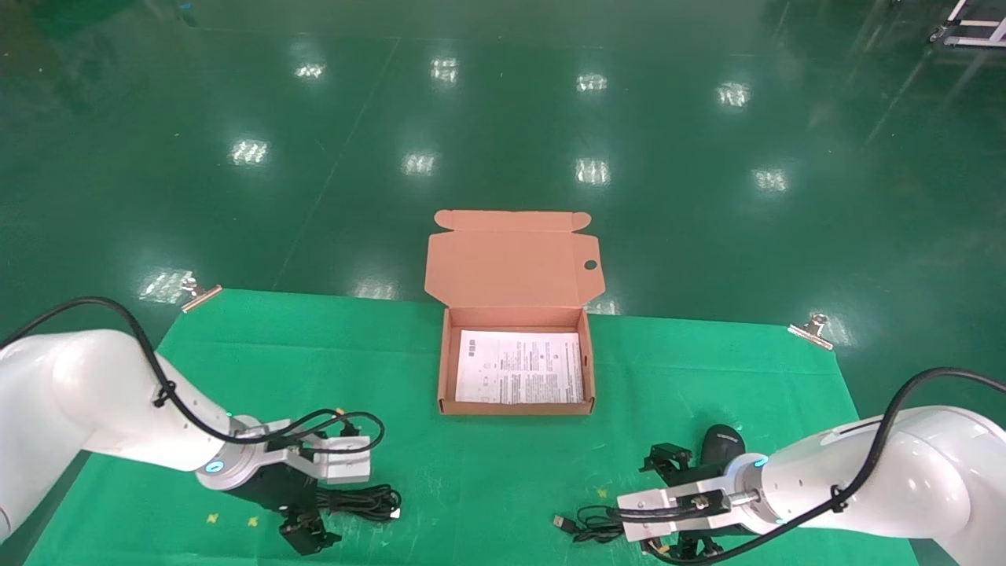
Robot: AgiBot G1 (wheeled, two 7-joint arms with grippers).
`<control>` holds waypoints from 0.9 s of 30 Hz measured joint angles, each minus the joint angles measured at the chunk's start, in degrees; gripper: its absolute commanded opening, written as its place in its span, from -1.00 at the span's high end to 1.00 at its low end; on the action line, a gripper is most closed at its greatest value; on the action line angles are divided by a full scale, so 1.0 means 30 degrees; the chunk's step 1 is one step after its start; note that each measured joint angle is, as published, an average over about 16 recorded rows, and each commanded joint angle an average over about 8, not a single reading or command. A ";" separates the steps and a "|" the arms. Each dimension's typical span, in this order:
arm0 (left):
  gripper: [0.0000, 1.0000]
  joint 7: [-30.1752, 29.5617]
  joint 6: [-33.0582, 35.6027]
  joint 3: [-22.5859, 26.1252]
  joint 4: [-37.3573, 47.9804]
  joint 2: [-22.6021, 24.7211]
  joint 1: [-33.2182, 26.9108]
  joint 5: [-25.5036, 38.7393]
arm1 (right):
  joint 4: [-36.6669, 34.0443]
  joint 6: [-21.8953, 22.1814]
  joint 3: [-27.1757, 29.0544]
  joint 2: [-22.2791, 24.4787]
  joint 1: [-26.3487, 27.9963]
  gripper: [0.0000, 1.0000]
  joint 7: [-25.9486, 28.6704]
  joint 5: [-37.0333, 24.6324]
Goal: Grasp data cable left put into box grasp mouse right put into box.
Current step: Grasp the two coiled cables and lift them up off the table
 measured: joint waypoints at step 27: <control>1.00 -0.0010 0.0030 0.0000 -0.0135 -0.0033 -0.0002 -0.0021 | 0.0074 -0.0050 -0.0008 0.0022 0.0032 1.00 -0.0036 -0.0033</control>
